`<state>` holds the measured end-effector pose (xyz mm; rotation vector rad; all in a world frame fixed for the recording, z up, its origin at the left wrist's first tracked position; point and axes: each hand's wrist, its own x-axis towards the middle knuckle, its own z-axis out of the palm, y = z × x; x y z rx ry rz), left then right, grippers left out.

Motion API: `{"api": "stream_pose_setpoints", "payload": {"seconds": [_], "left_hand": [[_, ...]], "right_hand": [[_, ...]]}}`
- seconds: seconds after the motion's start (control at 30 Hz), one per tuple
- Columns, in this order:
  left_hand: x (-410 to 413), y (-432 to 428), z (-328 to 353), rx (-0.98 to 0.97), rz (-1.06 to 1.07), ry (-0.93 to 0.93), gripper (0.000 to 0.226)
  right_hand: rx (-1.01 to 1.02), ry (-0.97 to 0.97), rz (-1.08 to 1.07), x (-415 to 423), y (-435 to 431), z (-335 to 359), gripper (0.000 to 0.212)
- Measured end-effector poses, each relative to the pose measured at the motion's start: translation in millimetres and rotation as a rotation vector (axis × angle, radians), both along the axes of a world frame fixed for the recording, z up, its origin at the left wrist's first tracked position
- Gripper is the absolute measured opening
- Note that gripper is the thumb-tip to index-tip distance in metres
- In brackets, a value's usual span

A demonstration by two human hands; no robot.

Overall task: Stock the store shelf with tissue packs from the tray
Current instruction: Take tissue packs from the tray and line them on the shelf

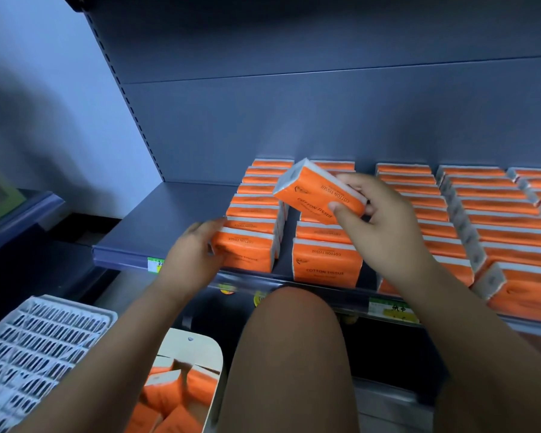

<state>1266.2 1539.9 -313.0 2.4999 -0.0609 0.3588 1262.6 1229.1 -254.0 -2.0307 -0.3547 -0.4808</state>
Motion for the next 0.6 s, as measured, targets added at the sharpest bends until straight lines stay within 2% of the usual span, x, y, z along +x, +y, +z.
{"api": "stream_pose_setpoints", "payload": {"seconds": [0.17, 0.37, 0.6], "left_hand": [[-3.0, -8.4, 1.7, -0.095, 0.111, -0.007, 0.053], [-7.3, -11.1, -0.1, 0.023, 0.088, -0.136, 0.041], [2.1, -4.8, -9.1, 0.081, 0.087, -0.129, 0.044]], "right_hand": [[0.028, 0.028, -0.057, 3.4, 0.6, -3.2, 0.036], [0.037, 0.062, -0.043, 3.5, 2.7, -0.3, 0.03], [0.078, 0.07, -0.011, 9.3, 10.6, -3.7, 0.03]]}}
